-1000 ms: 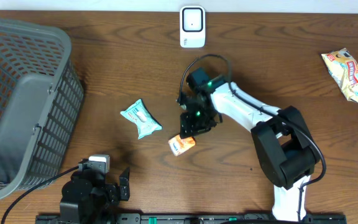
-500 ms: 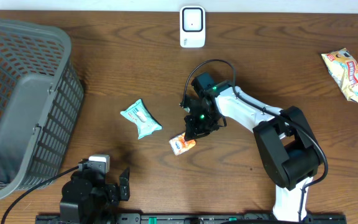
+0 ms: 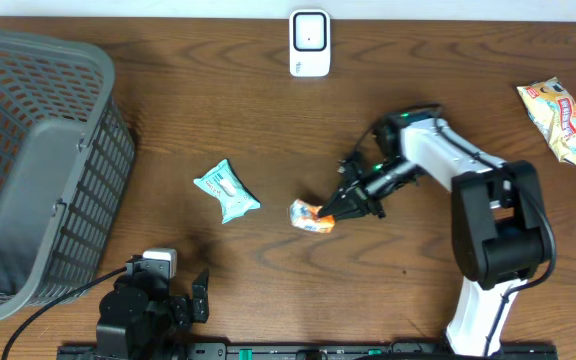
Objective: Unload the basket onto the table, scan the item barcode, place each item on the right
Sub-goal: 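Grasp the orange tissue box with the right gripper and lift it, then bring the tissue box up to the white scanner face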
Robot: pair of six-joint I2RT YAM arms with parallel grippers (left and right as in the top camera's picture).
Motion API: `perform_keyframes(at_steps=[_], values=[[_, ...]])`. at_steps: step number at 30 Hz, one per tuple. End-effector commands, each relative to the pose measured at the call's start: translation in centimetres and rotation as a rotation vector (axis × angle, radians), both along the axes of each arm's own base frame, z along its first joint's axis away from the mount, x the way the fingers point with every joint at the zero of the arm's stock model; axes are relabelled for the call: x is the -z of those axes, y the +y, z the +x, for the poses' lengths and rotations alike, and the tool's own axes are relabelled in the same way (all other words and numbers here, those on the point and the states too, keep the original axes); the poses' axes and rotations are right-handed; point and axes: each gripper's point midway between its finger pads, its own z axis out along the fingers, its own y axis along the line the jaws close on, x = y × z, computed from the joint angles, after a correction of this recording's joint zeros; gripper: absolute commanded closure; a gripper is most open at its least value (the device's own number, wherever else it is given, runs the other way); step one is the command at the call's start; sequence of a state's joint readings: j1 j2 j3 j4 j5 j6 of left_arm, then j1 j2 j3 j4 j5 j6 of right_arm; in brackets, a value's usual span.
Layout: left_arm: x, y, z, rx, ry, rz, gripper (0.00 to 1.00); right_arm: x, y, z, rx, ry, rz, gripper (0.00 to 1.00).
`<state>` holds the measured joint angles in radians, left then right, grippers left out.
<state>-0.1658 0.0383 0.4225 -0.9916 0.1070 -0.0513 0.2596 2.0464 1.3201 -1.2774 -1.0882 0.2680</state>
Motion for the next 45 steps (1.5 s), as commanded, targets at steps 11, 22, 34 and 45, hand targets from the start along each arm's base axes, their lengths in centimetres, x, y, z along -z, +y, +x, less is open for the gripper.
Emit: perform_keyframes(at_steps=[11, 22, 34, 45], values=[[-0.2, -0.3, -0.1, 0.017, -0.004, -0.004, 0.02, -1.6, -1.6, -0.6, 0.060, 0.156, -0.040, 0.99], [-0.2, -0.3, -0.1, 0.017, -0.004, -0.004, 0.02, 1.0, -2.1, 0.7, 0.011, -0.010, -0.102, 0.99], [-0.2, -0.3, -0.1, 0.017, -0.004, -0.004, 0.02, -0.5, 1.8, 11.0, 0.051, -0.657, 0.220, 0.99], [-0.2, -0.3, -0.1, 0.018, -0.004, -0.004, 0.02, -3.9, 2.1, 24.4, 0.138, -1.475, -0.012, 0.99]])
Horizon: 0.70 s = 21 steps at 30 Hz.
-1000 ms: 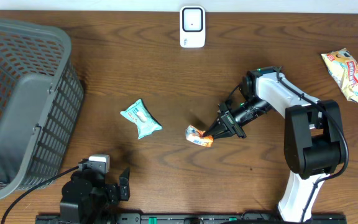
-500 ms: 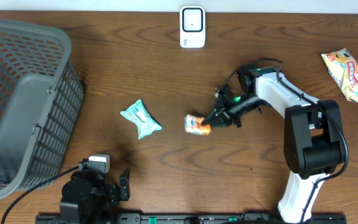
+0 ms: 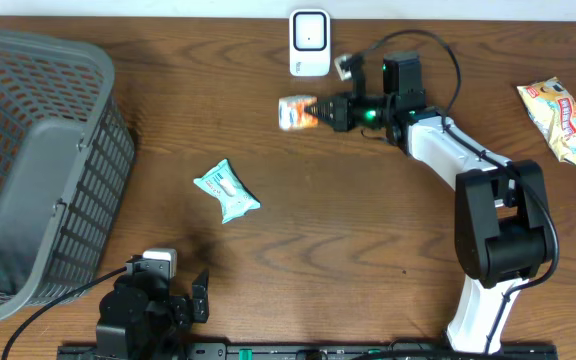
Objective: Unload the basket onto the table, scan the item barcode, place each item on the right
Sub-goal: 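Bring the tissue box up to the white scanner face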
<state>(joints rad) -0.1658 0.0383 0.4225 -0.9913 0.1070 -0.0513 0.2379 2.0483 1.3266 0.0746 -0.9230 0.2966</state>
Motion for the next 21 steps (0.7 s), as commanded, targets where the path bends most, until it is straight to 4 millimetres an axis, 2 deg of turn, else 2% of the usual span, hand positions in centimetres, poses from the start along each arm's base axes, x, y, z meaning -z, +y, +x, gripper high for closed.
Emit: perform_keyframes(at_steps=[1, 4, 7, 13, 17, 21], values=[[-0.1, -0.3, -0.1, 0.017, -0.003, -0.004, 0.02, -0.7, -1.2, 4.4, 0.209, -0.174, -0.122, 0.99], [-0.1, -0.3, -0.1, 0.017, -0.003, -0.004, 0.02, -1.4, -3.5, 8.0, 0.419, -0.340, -0.269, 0.99], [-0.1, -0.3, -0.1, 0.017, -0.003, -0.004, 0.02, -2.6, -4.9, 10.0, 0.554, -0.475, -0.368, 0.99], [-0.1, -0.3, -0.1, 0.017, -0.003, -0.004, 0.02, -6.0, -4.1, 11.8, 0.613, -0.715, -0.313, 0.99], [-0.1, -0.3, -0.1, 0.017, -0.003, -0.004, 0.02, -6.1, -4.2, 12.9, 0.643, -0.781, -0.268, 0.99], [-0.1, -0.3, -0.1, 0.017, -0.003, -0.004, 0.02, -5.3, -3.6, 14.9, 0.664, -0.798, -0.226, 0.99]])
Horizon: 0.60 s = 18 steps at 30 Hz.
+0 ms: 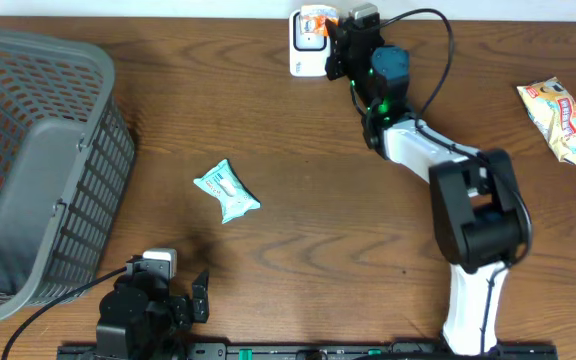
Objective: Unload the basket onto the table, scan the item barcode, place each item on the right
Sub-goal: 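Bring the tissue box up to the white scanner face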
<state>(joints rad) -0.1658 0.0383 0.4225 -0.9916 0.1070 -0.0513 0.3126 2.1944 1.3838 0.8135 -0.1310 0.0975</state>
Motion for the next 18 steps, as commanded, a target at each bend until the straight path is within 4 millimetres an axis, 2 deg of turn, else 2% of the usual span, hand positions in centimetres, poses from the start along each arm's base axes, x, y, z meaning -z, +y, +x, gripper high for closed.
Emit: perform_keyframes(at_steps=[1, 8, 10, 13, 18], values=[[-0.2, -0.3, -0.1, 0.018, -0.004, -0.004, 0.02, 1.7, 0.3, 2.2, 0.026, 0.005, 0.023, 0.99], [-0.2, -0.3, -0.1, 0.017, -0.004, -0.004, 0.02, 3.0, 1.6, 6.4, 0.024, -0.021, 0.094, 0.99], [-0.2, -0.3, -0.1, 0.017, -0.004, -0.004, 0.02, 4.0, 1.9, 7.1, 0.024, 0.006, 0.106, 0.99], [-0.2, -0.3, -0.1, 0.017, -0.004, -0.004, 0.02, 6.1, 2.2, 7.7, 0.025, 0.052, 0.104, 0.99], [-0.2, -0.3, -0.1, 0.017, -0.004, -0.004, 0.02, 7.9, 2.1, 7.7, 0.029, 0.097, 0.083, 0.99]])
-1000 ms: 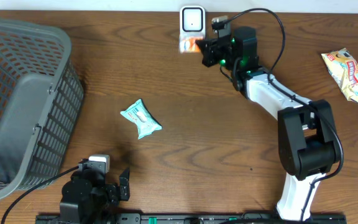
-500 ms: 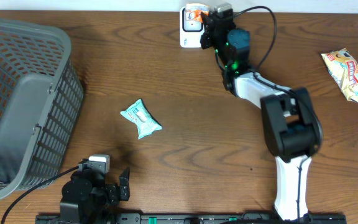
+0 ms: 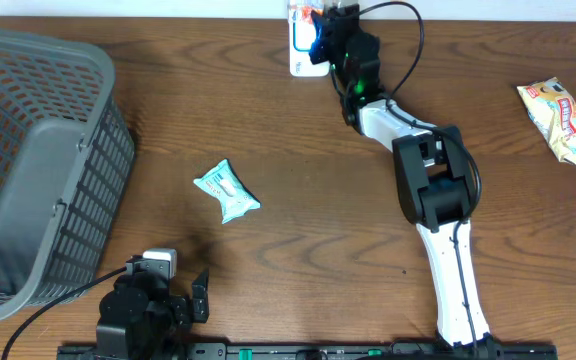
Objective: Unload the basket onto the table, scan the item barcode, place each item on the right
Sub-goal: 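Bring the tissue box up to the white scanner face, then carry the orange tissue box to the right table edge and release it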
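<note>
At the table's far edge my right gripper (image 3: pixel 317 28) is shut on a small orange-and-white packet (image 3: pixel 304 11). It holds the packet over the top of the white barcode scanner (image 3: pixel 299 62), whose upper part is hidden by the packet and the wrist. A blue glow shows at the gripper beside the packet. My left gripper (image 3: pixel 200 297) is parked at the near left edge, and its fingers are too dark to read.
A teal packet (image 3: pixel 226 191) lies left of the middle. A large grey basket (image 3: pixel 38 160) fills the left side. A yellow-and-white snack bag (image 3: pixel 560 120) and a teal item lie at the right edge.
My right gripper has shifted the packet slightly left and further toward the far edge, so it now covers more of the scanner's top. The left arm is unchanged.
My right gripper was first shut on the orange-and-white packet on the table near the middle. Then it held the packet up just below and left of the scanner. After that the packet was at the scanner's top, and it is now over the scanner.
</note>
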Robot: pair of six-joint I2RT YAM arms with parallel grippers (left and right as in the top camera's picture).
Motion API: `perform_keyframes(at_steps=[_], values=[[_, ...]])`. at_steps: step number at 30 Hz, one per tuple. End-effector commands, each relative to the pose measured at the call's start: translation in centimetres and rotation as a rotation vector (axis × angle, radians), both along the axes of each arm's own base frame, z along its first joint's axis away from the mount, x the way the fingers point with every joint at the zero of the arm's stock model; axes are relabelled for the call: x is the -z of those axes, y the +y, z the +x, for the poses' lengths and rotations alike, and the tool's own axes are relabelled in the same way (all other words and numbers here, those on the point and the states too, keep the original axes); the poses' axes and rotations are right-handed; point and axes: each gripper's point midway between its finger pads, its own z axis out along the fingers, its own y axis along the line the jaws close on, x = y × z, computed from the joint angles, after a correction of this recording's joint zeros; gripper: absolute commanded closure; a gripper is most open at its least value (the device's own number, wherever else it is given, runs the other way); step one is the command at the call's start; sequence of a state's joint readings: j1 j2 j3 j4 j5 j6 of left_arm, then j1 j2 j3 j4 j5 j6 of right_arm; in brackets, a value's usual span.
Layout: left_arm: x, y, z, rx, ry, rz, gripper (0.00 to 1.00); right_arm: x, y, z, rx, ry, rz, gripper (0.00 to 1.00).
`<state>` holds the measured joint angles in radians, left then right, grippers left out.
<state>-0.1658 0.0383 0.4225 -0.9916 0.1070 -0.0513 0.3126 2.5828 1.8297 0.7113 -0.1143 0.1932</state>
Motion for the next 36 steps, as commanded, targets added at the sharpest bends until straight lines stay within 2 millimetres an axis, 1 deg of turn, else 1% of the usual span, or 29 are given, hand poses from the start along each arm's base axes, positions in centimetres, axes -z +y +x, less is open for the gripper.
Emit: perform_keyframes(at_steps=[1, 5, 7, 10, 13, 16, 18, 21, 24, 25, 26, 28, 31, 33, 35, 36], values=[[-0.2, -0.3, -0.1, 0.017, -0.004, -0.004, 0.02, 0.7, 0.0, 0.3, 0.011, 0.020, 0.008, 0.99], [-0.2, -0.3, -0.1, 0.017, -0.004, -0.004, 0.02, 1.1, -0.2, 0.2, -0.013, 0.031, -0.028, 0.99], [-0.2, -0.3, -0.1, 0.017, -0.004, -0.004, 0.02, 1.2, -0.8, 0.2, -0.036, 0.076, -0.038, 0.99], [-0.2, -0.3, -0.1, 0.017, -0.004, -0.004, 0.02, 0.9, -3.3, 0.3, -0.008, 0.165, -0.058, 0.99], [-0.2, -0.3, -0.1, 0.017, -0.004, -0.004, 0.02, -0.4, -7.0, 0.0, 0.041, 0.270, -0.083, 0.99], [-0.2, -0.3, -0.1, 0.017, -0.004, -0.004, 0.02, -1.9, -11.7, -1.2, 0.110, 0.380, -0.140, 0.99], [-0.2, -0.3, -0.1, 0.017, -0.004, -0.004, 0.02, -1.9, -16.3, -2.8, 0.226, 0.497, -0.184, 0.99], [-0.2, -0.3, -0.1, 0.017, -0.004, -0.004, 0.02, -0.9, -23.8, -5.9, 0.443, 0.663, -0.293, 0.99], [-0.2, -0.3, -0.1, 0.017, -0.004, -0.004, 0.02, 0.7, -32.2, -10.1, 0.705, 0.834, -0.423, 0.99], [-0.2, -0.3, -0.1, 0.017, -0.004, -0.004, 0.02, 1.5, -35.0, -11.9, 0.779, 0.899, -0.461, 0.99], [-0.2, -0.3, -0.1, 0.017, -0.004, -0.004, 0.02, 2.2, -37.1, -13.3, 0.824, 0.953, -0.480, 0.99], [-0.2, -0.3, -0.1, 0.017, -0.004, -0.004, 0.02, 3.9, -40.5, -15.8, 0.870, 1.048, -0.476, 0.98], [-0.2, -0.3, -0.1, 0.017, -0.004, -0.004, 0.02, 6.0, -44.2, -18.9, 0.905, 1.150, -0.432, 0.99], [-0.2, -0.3, -0.1, 0.017, -0.004, -0.004, 0.02, 7.6, -46.3, -21.0, 0.919, 1.209, -0.385, 0.99], [-0.2, -0.3, -0.1, 0.017, -0.004, -0.004, 0.02, 8.8, -47.5, -22.5, 0.915, 1.246, -0.331, 0.99], [-0.2, -0.3, -0.1, 0.017, -0.004, -0.004, 0.02, 9.3, -47.9, -23.0, 0.903, 1.260, -0.296, 0.97]])
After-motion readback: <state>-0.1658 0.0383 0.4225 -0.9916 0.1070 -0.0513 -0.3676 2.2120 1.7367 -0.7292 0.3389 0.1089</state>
